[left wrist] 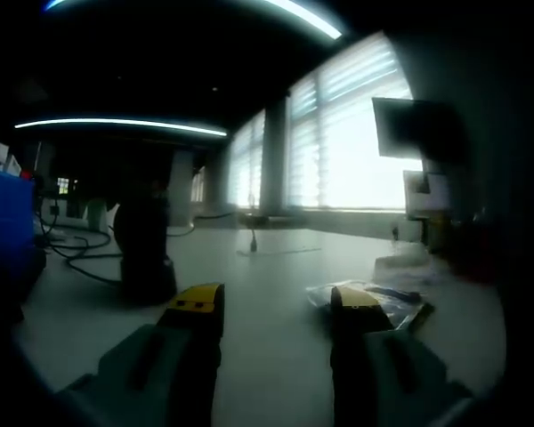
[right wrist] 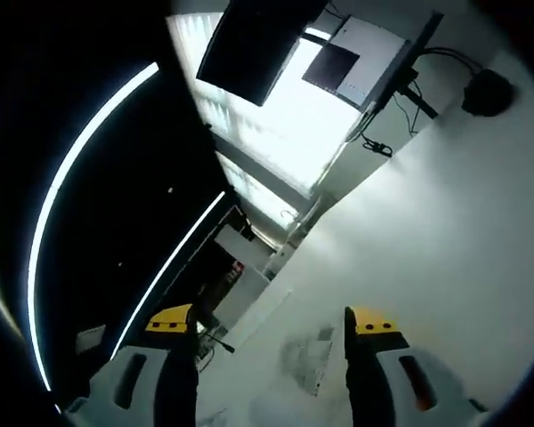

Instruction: Clip sheet goods on table flip sheet goods clip sheet goods scan sheet goods put sheet goods back to table

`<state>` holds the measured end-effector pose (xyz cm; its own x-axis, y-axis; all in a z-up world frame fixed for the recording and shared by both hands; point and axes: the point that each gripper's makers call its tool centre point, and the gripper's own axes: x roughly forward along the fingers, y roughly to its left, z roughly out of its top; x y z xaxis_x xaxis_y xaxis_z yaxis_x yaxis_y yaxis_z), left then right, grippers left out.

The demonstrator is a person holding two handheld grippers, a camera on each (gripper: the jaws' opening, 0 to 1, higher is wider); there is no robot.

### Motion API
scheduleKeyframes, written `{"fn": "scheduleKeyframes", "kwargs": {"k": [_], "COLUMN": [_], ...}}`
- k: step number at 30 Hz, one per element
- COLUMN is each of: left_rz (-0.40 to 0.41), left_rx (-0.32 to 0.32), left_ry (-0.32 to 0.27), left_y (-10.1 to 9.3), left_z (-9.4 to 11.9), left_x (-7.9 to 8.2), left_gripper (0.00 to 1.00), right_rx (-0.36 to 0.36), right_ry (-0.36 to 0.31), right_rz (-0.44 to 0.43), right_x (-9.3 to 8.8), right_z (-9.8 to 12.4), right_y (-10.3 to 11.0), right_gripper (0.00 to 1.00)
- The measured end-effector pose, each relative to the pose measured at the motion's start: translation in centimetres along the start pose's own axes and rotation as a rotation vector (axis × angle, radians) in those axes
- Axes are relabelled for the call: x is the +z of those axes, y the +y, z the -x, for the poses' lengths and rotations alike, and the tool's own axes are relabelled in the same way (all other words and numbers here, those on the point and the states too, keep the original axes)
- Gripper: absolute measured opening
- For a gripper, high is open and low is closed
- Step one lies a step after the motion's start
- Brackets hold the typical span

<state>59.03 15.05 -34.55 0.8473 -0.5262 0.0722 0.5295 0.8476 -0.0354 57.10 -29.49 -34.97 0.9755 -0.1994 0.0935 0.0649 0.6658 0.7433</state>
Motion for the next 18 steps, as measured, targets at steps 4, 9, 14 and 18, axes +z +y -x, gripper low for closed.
{"fn": "scheduleKeyframes", "kwargs": {"k": [4, 9, 14, 18], "left_rz": [-0.001, -0.004, -0.006, -0.008], "left_rx": [-0.001, -0.002, -0.007, -0.009], "left_ry": [0.001, 0.003, 0.005, 0.005], "left_y": [0.0, -0.1, -0.2, -0.2], "left_z": [0.0, 0.0, -0.1, -0.1], "left_x": [0.0, 0.0, -0.1, -0.1], "left_gripper": [0.4, 0.4, 0.4, 0.4], "right_rx": [0.113, 0.223, 0.318, 0.379], "right_ry": [0.014, 0.118, 0.249, 0.334], "right_rz": [0.222, 0.343, 0.507, 0.682], "right_x": [0.3, -0.3, -1.7, -2.5], "right_z": [-0.4, -1.2, -1.6, -2.0], "right_y": [2.7, 5.0, 5.9, 5.8], "right_gripper": [0.77, 0.74, 0.74, 0.75]}}
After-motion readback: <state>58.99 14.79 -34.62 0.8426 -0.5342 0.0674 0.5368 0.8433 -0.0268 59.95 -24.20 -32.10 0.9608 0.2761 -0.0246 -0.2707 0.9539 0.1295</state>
